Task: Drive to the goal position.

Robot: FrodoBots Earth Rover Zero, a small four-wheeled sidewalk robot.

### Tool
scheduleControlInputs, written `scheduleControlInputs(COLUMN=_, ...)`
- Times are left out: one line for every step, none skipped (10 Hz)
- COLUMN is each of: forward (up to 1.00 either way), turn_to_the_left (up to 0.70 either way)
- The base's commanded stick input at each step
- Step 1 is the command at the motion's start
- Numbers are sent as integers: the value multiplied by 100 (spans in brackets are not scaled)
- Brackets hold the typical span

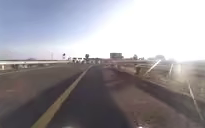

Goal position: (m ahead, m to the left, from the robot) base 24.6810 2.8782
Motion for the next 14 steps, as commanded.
scheduleControlInputs(forward=50, turn_to_the_left=0)
scheduleControlInputs(forward=50, turn_to_the_left=0)
scheduleControlInputs(forward=50, turn_to_the_left=0)
scheduleControlInputs(forward=50, turn_to_the_left=0)
scheduleControlInputs(forward=50, turn_to_the_left=0)
scheduleControlInputs(forward=50, turn_to_the_left=0)
scheduleControlInputs(forward=50, turn_to_the_left=0)
scheduleControlInputs(forward=50, turn_to_the_left=0)
scheduleControlInputs(forward=50, turn_to_the_left=0)
scheduleControlInputs(forward=50, turn_to_the_left=0)
scheduleControlInputs(forward=50, turn_to_the_left=0)
scheduleControlInputs(forward=50, turn_to_the_left=0)
scheduleControlInputs(forward=50, turn_to_the_left=0)
scheduleControlInputs(forward=50, turn_to_the_left=0)
